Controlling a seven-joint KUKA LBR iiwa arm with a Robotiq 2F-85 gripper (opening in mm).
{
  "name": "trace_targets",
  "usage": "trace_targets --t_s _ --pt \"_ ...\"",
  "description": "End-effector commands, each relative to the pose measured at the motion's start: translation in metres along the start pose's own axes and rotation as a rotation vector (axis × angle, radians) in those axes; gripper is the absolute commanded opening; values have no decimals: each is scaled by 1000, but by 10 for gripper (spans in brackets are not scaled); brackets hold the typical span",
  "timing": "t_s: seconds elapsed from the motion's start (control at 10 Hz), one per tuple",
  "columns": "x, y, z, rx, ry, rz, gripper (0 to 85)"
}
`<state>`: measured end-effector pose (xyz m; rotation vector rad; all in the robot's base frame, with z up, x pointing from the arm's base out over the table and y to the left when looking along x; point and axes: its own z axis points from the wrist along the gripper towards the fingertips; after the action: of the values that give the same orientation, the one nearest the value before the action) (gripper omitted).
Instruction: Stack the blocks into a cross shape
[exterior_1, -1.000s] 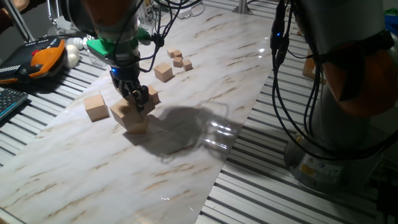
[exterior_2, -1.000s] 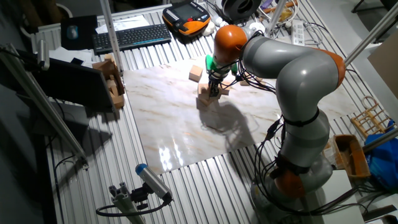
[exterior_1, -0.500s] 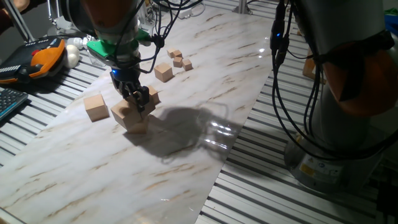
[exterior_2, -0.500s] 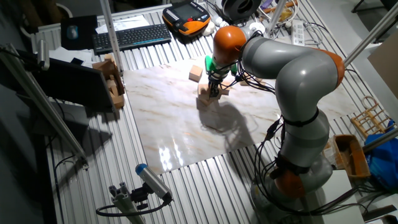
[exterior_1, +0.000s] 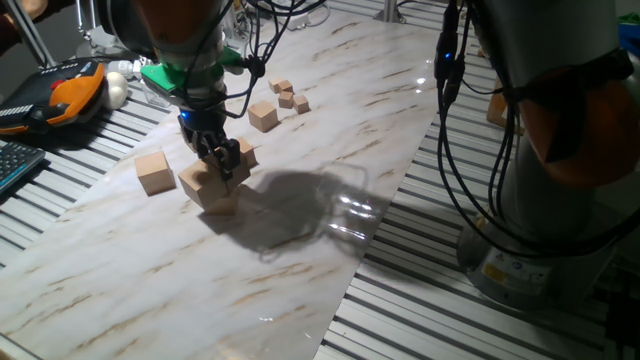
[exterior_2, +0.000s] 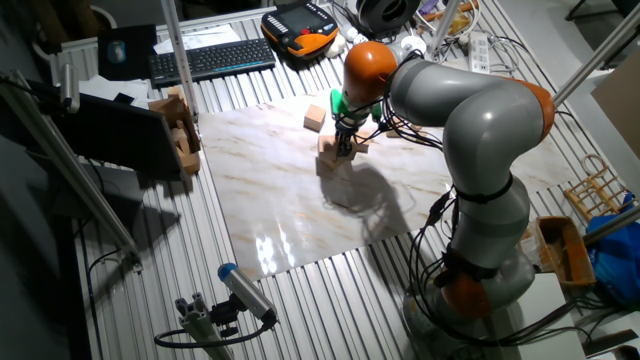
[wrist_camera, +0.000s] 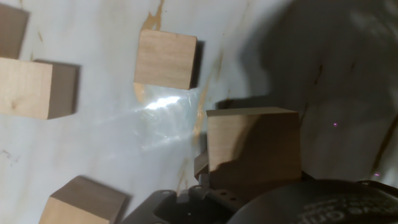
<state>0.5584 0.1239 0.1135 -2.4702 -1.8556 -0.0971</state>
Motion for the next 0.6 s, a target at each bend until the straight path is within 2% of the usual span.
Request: trace_targets --t_s 0.0,0.5 --pt "1 0 0 0 0 2 0" --pt "1 0 0 -12 -12 7 0"
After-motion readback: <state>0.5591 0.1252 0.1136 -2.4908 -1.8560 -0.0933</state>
